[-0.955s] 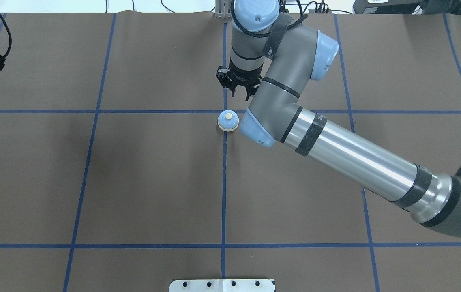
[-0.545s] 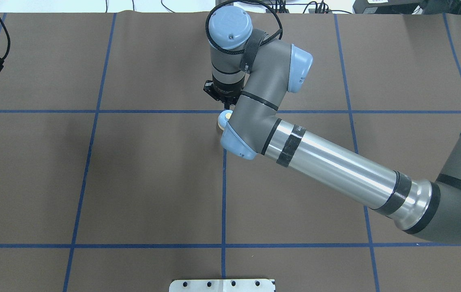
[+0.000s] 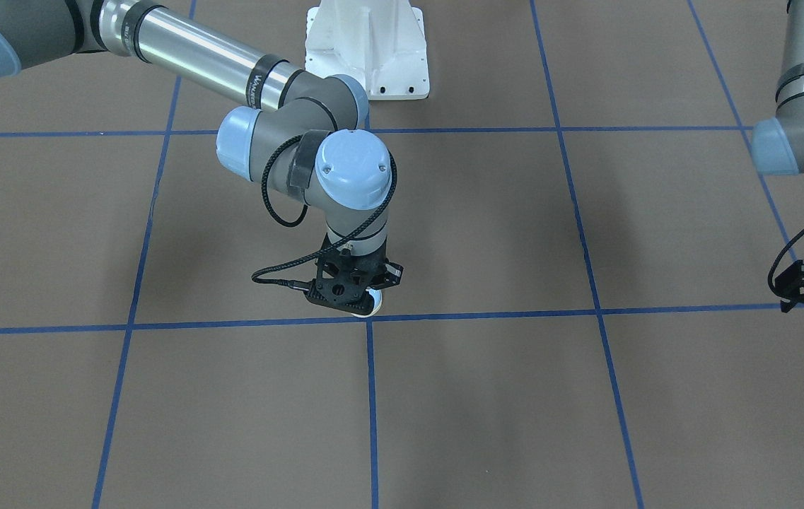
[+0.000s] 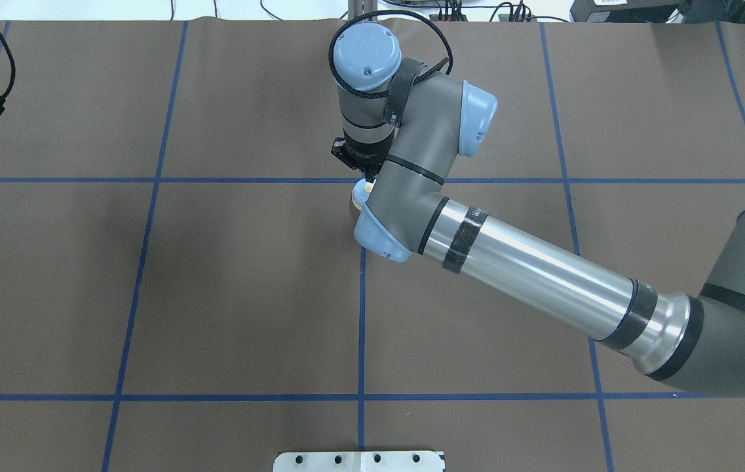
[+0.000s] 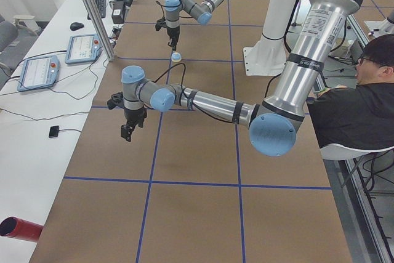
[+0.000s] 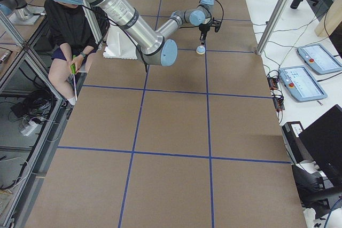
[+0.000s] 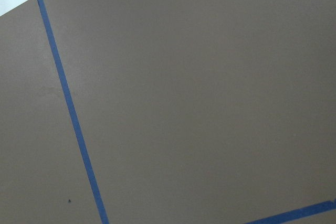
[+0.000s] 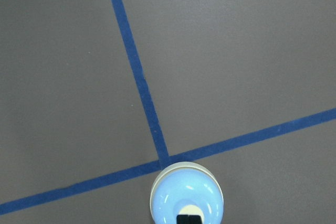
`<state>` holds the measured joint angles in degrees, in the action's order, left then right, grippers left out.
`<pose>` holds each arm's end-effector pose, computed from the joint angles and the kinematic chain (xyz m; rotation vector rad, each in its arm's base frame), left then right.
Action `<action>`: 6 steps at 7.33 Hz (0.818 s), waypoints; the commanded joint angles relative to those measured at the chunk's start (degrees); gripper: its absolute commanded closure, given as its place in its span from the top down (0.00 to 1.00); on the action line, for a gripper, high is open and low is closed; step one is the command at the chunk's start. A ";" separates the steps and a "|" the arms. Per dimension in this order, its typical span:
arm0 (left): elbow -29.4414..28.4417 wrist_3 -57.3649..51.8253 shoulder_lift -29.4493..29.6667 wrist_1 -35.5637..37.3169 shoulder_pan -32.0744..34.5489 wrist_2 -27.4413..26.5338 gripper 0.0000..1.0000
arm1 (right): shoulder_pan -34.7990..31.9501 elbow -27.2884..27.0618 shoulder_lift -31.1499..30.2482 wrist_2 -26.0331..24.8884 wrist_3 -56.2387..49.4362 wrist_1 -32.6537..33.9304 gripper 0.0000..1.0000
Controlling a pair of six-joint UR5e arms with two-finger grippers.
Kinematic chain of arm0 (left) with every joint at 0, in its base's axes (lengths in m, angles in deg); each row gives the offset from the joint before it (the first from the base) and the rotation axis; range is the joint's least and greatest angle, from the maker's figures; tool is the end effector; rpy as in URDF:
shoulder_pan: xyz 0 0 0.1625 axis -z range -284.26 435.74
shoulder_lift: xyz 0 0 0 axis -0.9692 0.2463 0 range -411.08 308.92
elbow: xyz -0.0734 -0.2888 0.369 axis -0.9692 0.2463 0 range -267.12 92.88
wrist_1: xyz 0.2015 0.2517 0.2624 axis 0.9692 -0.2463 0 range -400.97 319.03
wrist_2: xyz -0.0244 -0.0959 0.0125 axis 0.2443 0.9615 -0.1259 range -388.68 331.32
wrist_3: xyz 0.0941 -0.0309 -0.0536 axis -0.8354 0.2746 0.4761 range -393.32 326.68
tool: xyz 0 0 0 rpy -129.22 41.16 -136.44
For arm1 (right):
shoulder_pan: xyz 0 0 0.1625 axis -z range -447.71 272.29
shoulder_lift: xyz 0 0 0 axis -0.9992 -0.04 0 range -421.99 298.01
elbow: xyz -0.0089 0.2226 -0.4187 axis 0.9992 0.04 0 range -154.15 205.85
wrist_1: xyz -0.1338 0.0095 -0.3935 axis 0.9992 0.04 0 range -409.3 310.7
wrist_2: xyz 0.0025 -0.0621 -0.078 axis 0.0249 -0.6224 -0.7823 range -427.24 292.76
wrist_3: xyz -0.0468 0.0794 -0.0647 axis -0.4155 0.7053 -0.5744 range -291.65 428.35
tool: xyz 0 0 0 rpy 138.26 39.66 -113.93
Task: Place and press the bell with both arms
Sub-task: 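Press down on the bell button with the right gripper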
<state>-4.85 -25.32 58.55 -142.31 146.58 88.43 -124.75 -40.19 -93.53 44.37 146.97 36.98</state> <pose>0.1444 -0.6653 0.5808 0.2783 0.5487 0.2846 -0.6406 -0.5985 0.2081 -0.0609 -0.7522 0.3009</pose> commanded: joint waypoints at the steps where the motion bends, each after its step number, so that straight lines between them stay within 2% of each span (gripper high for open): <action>1: 0.08 0.00 -0.03 0.00 0.00 -0.03 1.00 | 0.22 1.27 -0.10 -0.07 -0.04 -0.68 0.00; 6: 0.17 0.00 -0.03 0.00 0.09 -0.03 1.00 | 0.57 2.85 -0.10 -0.16 -0.04 -2.18 0.00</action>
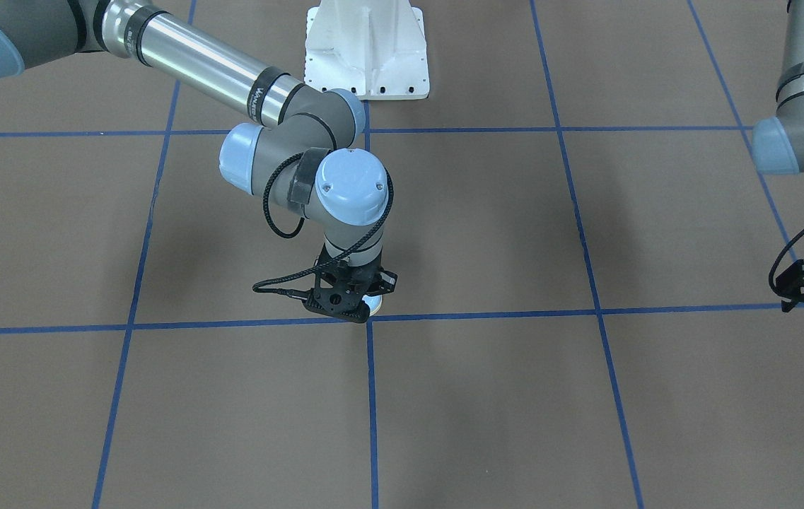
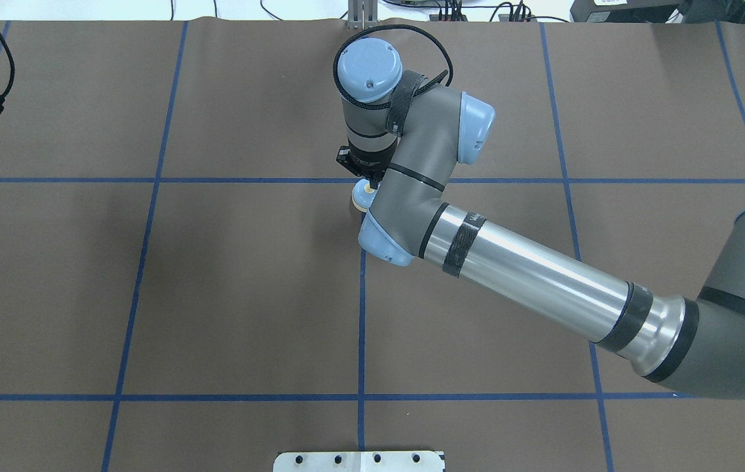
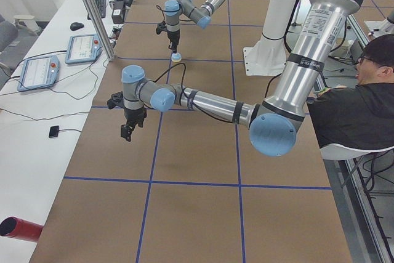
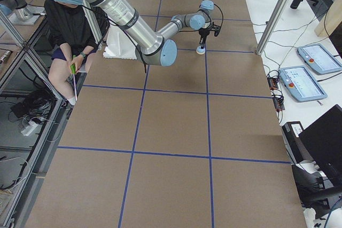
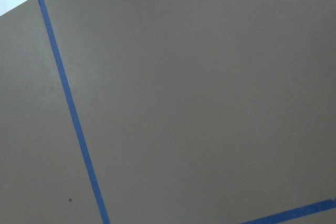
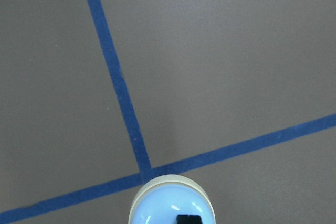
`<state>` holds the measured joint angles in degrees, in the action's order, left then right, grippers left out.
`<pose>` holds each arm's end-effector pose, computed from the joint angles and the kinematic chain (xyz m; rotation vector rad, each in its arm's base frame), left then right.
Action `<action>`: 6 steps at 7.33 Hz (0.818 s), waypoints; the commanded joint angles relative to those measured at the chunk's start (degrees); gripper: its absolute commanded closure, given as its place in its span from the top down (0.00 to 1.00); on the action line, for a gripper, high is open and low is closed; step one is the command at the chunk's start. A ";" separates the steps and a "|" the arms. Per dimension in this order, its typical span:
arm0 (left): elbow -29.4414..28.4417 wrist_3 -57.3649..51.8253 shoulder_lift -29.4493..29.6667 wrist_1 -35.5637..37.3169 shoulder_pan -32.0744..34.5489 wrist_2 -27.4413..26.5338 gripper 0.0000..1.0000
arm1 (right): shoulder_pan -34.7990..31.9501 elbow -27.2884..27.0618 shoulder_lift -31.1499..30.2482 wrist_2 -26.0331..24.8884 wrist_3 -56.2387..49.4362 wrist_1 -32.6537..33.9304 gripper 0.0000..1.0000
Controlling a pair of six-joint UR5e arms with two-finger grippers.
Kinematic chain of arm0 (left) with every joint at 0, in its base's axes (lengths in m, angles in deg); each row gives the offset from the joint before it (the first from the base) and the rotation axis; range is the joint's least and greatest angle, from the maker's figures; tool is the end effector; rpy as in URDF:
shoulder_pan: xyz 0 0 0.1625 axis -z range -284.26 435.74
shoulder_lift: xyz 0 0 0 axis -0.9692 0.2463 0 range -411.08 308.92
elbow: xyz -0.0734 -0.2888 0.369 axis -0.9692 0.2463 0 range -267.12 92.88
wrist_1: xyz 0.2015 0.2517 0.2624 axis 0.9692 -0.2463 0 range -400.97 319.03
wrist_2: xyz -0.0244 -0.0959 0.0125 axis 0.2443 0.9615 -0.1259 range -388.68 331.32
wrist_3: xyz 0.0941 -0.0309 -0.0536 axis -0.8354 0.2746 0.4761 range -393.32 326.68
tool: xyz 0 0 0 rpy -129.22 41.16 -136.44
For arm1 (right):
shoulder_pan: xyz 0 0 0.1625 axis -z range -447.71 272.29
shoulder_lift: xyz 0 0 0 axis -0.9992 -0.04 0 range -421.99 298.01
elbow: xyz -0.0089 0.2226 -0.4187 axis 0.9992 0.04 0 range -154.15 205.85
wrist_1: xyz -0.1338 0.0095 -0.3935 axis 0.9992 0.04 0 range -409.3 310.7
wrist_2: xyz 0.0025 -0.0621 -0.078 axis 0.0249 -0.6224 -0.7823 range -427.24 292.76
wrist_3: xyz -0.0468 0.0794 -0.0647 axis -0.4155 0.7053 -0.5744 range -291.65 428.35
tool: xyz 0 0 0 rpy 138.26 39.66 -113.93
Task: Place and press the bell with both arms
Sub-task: 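Press down on the bell button with the right gripper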
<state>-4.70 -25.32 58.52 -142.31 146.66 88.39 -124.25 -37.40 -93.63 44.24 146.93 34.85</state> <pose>0.1433 -0.6652 0.5798 0.2809 0.5482 0.2836 -0.6538 -0.5991 0.2275 -0.0677 -0.7393 0.2958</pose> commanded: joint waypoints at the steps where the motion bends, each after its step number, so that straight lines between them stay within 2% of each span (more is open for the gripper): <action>1: 0.02 0.00 0.00 0.00 0.01 0.00 1.00 | 0.07 -0.03 0.09 0.05 -0.09 -0.04 0.00; 5: 0.02 0.00 0.00 0.09 0.01 0.00 1.00 | -0.63 -1.60 0.35 0.14 -0.09 -0.04 0.00; 6: 0.02 0.00 0.00 0.09 0.18 0.00 1.00 | -2.29 -3.44 0.44 1.53 -0.09 0.05 0.10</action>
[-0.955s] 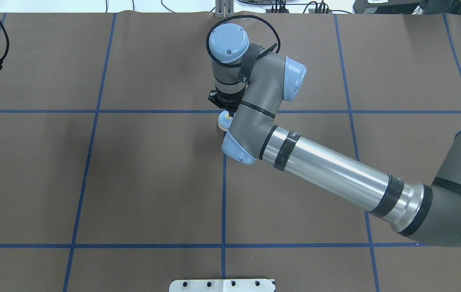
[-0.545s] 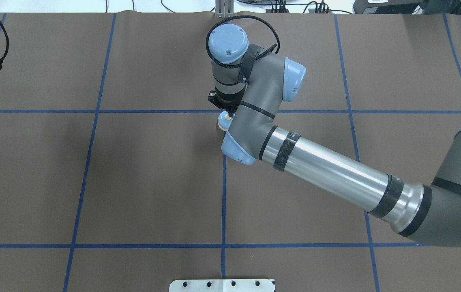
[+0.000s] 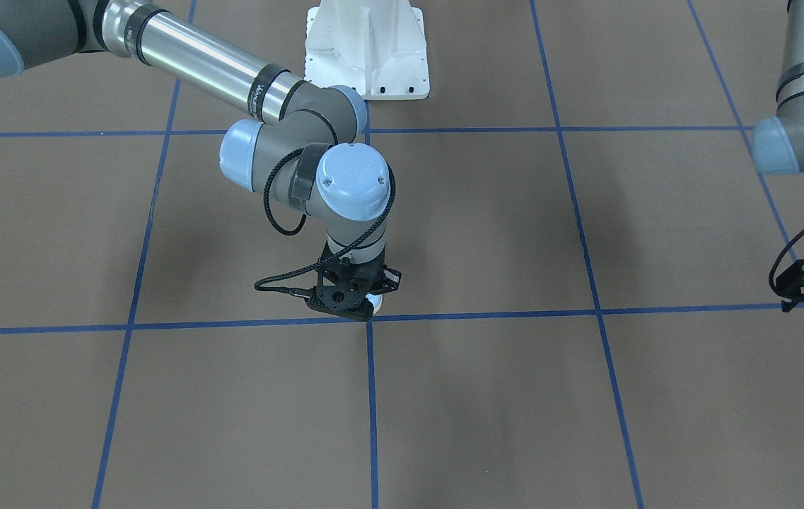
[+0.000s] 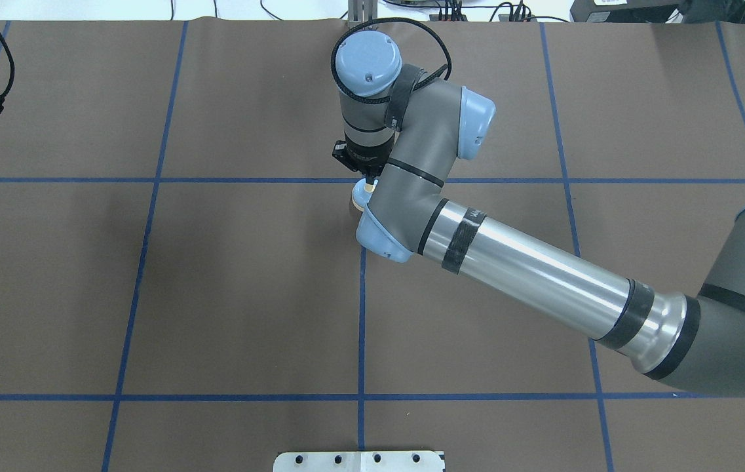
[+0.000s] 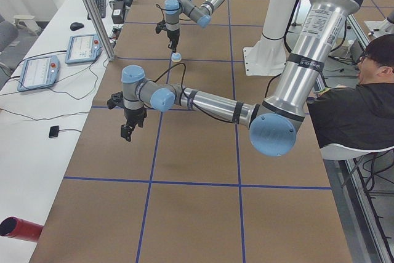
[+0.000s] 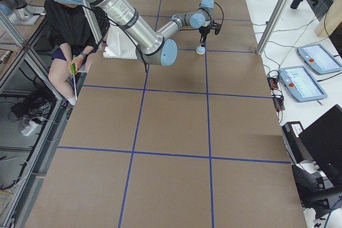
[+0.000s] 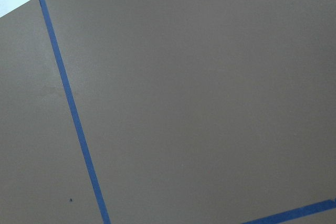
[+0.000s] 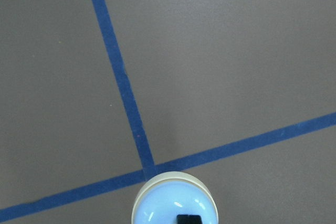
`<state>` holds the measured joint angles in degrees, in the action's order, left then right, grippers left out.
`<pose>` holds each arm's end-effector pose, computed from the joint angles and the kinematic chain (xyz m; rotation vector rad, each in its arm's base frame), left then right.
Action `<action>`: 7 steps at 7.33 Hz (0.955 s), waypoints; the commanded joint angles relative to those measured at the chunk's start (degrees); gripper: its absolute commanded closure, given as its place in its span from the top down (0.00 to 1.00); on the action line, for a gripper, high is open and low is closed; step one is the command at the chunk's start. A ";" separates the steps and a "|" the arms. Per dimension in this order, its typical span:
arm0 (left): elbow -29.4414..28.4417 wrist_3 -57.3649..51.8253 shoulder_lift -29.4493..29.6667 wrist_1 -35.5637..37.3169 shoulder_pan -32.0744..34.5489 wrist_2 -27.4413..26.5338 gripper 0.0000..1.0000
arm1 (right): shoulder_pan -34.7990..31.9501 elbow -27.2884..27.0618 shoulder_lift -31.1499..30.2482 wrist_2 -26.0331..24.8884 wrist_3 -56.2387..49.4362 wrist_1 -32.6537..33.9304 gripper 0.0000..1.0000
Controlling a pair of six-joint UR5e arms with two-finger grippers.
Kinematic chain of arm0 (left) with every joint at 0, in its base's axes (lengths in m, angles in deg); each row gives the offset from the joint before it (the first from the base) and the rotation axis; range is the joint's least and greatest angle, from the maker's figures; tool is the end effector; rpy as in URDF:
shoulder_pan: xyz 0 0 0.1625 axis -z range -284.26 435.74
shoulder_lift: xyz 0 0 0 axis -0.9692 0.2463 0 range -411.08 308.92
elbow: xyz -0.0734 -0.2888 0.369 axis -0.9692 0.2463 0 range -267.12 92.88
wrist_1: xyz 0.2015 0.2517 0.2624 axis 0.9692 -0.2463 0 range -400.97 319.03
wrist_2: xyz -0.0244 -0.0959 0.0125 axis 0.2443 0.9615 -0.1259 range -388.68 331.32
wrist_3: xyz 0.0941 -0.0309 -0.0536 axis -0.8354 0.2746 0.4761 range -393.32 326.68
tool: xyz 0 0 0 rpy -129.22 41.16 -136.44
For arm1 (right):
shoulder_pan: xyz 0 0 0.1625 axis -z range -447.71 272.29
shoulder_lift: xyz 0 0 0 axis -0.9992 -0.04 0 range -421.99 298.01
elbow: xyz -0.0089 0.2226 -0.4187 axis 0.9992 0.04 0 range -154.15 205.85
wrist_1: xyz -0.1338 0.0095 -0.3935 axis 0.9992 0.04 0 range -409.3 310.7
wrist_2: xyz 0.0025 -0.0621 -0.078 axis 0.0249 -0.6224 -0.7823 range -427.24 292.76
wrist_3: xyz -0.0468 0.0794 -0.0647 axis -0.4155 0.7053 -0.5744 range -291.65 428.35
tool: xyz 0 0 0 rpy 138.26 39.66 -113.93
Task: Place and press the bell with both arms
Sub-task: 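Press down on the bell button with the right gripper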
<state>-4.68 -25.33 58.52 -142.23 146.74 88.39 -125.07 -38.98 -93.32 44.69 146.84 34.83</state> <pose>0.1424 -0.6653 0.5798 0.2803 0.5478 0.2822 -0.6415 -0.6046 0.2093 -0.0539 -0.7721 0.2972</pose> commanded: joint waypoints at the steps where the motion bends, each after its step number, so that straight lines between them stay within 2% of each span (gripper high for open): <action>1: 0.00 0.00 0.00 0.01 0.37 0.09 1.00 | -2.27 -2.92 0.05 2.84 -0.09 0.50 0.99; 2: 0.43 -0.17 0.00 0.19 0.63 0.09 1.00 | -4.10 -6.59 -1.60 4.16 -0.18 1.81 1.00; 3: 2.53 -3.92 -1.91 0.62 0.72 0.00 1.00 | -7.51 -13.50 -5.36 7.83 -3.57 6.95 1.00; 4: 3.94 -1.95 -5.24 -0.33 3.68 0.17 1.00 | -11.11 -23.14 -12.10 9.95 -11.26 13.44 1.00; 5: 3.08 -8.72 -6.32 -0.95 8.32 4.09 1.00 | -14.98 -30.98 -19.74 10.15 -21.87 17.43 1.00; 6: 2.99 -13.92 -6.59 1.05 11.07 6.57 1.00 | -19.45 -35.06 -26.25 12.15 -30.85 18.16 1.00; 7: 3.33 -14.15 -6.68 4.89 13.97 8.07 1.00 | -24.37 -37.89 -33.10 15.56 -40.77 17.99 1.00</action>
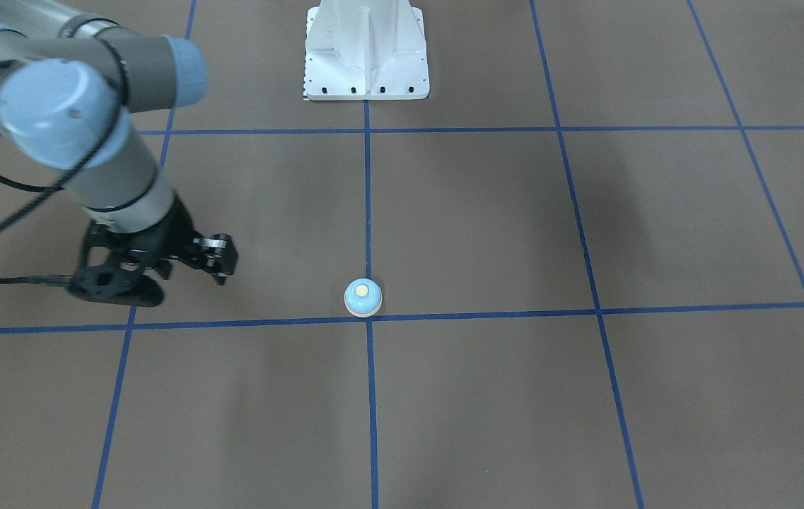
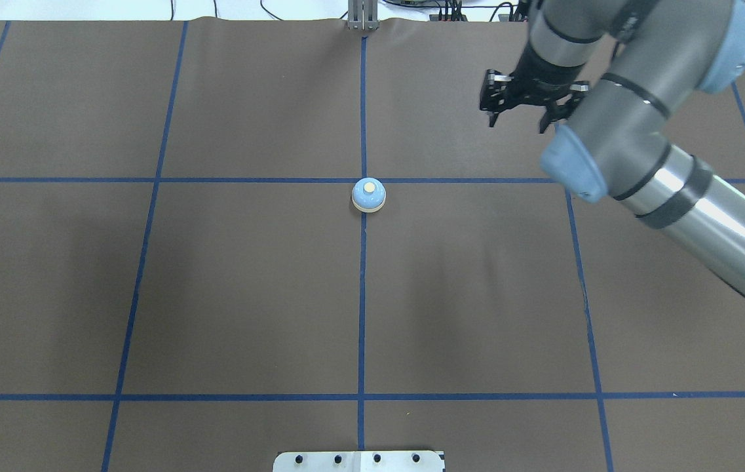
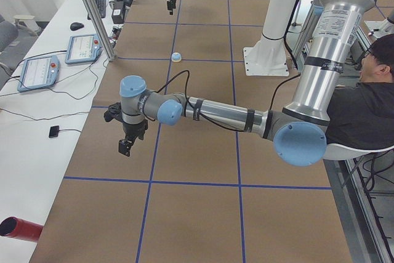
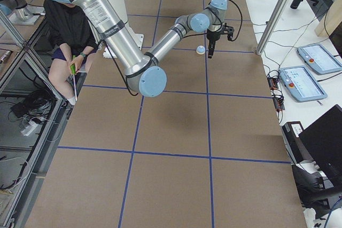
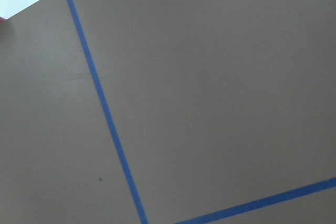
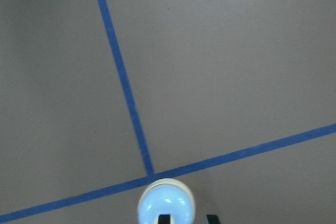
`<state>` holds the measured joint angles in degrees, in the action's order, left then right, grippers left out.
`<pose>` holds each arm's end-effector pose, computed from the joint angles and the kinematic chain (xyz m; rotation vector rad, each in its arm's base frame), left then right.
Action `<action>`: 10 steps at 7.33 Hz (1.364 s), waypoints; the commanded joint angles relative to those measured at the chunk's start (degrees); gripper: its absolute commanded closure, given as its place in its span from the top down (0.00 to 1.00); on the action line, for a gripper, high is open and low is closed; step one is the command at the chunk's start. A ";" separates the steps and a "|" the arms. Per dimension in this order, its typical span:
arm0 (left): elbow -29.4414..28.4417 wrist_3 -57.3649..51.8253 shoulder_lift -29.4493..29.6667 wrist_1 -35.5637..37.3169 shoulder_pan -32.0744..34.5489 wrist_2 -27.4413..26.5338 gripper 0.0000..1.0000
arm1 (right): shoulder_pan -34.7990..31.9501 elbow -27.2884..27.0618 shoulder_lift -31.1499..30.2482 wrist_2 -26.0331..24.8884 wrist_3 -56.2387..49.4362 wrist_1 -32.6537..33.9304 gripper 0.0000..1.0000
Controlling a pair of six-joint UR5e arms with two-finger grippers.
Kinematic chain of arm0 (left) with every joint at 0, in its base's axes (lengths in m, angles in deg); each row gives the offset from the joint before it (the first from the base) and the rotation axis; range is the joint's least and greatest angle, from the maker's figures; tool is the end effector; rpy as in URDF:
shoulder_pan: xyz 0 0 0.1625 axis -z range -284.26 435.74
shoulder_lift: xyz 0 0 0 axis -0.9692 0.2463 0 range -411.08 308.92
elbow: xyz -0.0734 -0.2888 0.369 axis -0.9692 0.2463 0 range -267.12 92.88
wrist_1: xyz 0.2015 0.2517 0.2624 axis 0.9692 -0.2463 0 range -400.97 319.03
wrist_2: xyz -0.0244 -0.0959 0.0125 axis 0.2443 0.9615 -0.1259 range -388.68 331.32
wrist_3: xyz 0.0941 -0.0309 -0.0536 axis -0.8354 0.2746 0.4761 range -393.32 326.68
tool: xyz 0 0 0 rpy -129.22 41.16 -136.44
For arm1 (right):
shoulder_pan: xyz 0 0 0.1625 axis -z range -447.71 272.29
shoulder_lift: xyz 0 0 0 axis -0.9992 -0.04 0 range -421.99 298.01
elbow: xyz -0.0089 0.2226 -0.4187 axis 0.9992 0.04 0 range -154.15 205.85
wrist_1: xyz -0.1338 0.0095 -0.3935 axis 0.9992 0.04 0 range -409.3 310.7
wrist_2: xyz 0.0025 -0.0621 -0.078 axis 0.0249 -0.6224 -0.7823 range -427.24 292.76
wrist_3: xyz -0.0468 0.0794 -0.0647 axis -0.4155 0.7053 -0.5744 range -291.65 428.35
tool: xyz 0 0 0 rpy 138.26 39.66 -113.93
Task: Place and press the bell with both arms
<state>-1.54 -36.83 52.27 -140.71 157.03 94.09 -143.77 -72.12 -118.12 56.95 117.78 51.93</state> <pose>0.0229 -0.6270 0.6206 0.2920 0.5826 0.2989 -0.3276 -0.6123 0.3230 -0.0002 -0.7788 0.0973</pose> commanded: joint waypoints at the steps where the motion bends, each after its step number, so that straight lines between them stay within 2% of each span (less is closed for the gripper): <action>1: 1.85 -2.99 -1.39 6.45 4.92 2.56 1.00 | -11.20 -6.26 -14.38 6.47 -22.69 0.89 1.00; 3: 2.75 -3.17 -5.07 6.22 5.72 2.65 1.00 | -20.96 -5.66 -23.89 8.00 -42.13 0.89 1.00; 5: 3.36 -3.08 -8.58 6.22 5.73 2.65 1.00 | -29.50 -2.07 -29.89 8.00 -59.12 1.16 1.00; 7: 3.54 -3.00 -10.45 6.13 5.81 2.65 1.00 | -32.69 -1.97 -36.22 7.56 -60.85 0.37 1.00; 10: 5.21 -2.99 -12.19 6.49 7.13 2.65 1.00 | -32.70 0.57 -38.43 5.97 -60.68 0.37 1.00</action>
<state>3.30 -39.83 41.31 -134.03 163.74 96.74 -176.39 -73.15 -155.52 63.25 57.49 52.61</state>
